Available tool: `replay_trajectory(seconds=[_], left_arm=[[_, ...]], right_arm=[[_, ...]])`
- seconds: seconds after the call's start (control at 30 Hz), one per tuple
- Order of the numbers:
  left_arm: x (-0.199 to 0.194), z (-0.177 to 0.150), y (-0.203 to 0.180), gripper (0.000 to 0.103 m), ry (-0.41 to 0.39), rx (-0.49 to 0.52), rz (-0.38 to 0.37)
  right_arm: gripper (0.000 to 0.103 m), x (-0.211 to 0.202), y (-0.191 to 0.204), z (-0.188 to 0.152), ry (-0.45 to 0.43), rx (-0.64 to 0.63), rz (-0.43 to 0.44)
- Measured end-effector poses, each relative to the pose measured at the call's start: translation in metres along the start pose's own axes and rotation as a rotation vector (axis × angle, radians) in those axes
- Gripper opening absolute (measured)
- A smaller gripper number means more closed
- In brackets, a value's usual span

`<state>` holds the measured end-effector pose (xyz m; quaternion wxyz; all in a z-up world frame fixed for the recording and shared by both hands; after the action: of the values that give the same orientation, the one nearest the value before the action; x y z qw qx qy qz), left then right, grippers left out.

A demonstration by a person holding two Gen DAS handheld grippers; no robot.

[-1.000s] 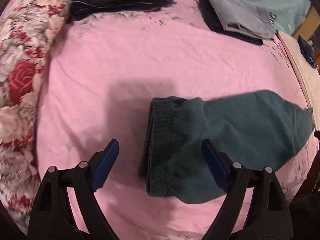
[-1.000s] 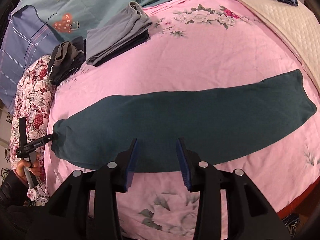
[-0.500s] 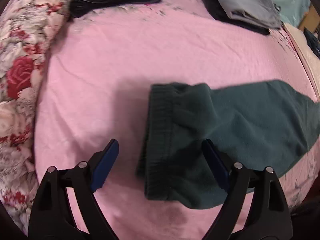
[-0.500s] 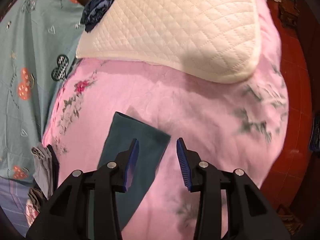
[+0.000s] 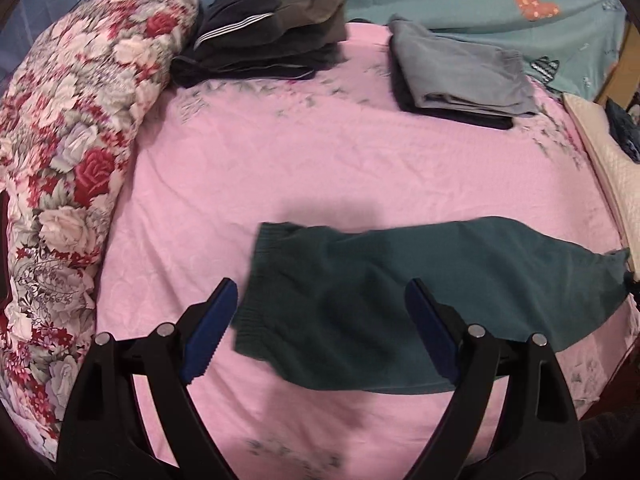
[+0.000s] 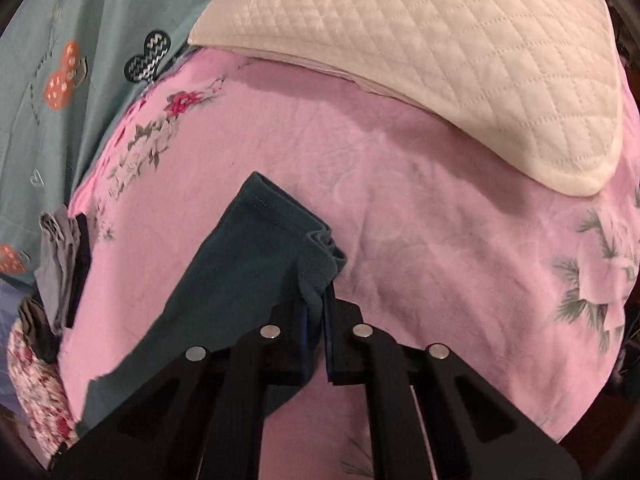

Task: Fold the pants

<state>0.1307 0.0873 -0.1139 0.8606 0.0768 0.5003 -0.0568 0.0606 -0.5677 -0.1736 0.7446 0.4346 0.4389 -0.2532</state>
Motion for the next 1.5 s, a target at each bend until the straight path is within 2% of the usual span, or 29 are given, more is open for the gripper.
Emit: replay_trajectory(seconds=[0.1,0.17,0.4,0.53,0.63,0.73,0.8,0.9,1.0,1.1,1.13,1.27,1.33,1.4,1.47,1.5], left_arm=[[-0.008,0.006,-0.027,0.087,-0.013,0.046,-0.028],[-0.011,0.008,-0.041,0.087,-0.017,0.068,-0.048],[-0.011,0.009,-0.055,0.087,-0.007,0.092,-0.066],[-0.015,0.008,-0.043,0.087,-0.014,0.061,-0.061],[-0.018,0.005,-0.030,0.087,-0.015,0.021,-0.054],[-0.022,-0.001,-0.015,0.087,-0.017,-0.025,-0.046],[-0.024,-0.007,-0.006,0.087,-0.016,-0.039,-0.035],[-0.026,-0.016,0.005,0.087,-0.009,-0.060,-0.019],[-0.023,-0.027,0.012,0.087,0.012,-0.103,-0.028],[-0.025,-0.035,0.015,0.087,0.015,-0.104,-0.025],[-0.027,-0.038,0.016,0.087,0.014,-0.097,-0.021],[-0.027,-0.043,0.020,0.087,0.020,-0.098,-0.019],[-0.028,-0.043,0.019,0.087,0.008,-0.117,-0.041],[-0.027,-0.038,0.008,0.087,-0.010,-0.112,-0.076],[-0.027,-0.031,-0.010,0.087,-0.026,-0.086,-0.120],[-0.027,-0.025,-0.025,0.087,-0.041,-0.066,-0.156]], right_arm=[[0.005,-0.017,-0.002,0.004,-0.023,0.047,0.063],[0.005,-0.028,0.009,0.002,-0.050,0.011,0.083],[0.005,-0.060,0.074,-0.030,-0.144,-0.288,0.091],[0.005,-0.074,0.127,-0.070,-0.184,-0.502,0.114],[0.005,-0.080,0.173,-0.116,-0.167,-0.658,0.180],[0.005,-0.073,0.213,-0.179,-0.147,-0.871,0.208],[0.005,-0.060,0.231,-0.228,-0.093,-1.007,0.235],[0.005,-0.032,0.243,-0.299,0.000,-1.169,0.250],[0.005,0.007,0.239,-0.351,0.099,-1.284,0.201],[0.013,0.011,0.236,-0.357,0.117,-1.333,0.181],[0.026,0.009,0.237,-0.356,0.152,-1.340,0.178],[0.034,-0.013,0.236,-0.341,0.271,-1.300,0.227],[0.036,-0.026,0.233,-0.317,0.274,-1.197,0.263],[0.036,-0.026,0.227,-0.279,0.272,-1.031,0.267],[0.041,-0.011,0.211,-0.242,0.265,-0.868,0.226],[0.041,0.007,0.194,-0.224,0.270,-0.807,0.144]])
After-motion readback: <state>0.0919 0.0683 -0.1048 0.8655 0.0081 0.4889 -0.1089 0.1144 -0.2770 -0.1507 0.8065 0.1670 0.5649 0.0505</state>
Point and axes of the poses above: each gripper's, at about its wrist camera, not at the fingertips, and x roughly the way its jaws point, y to its left, z to its top, the point moved 5 cm from there along x, roughly the way its jaws point, and after that the axes turned 12 degrees about x, right-handed, at the moved point
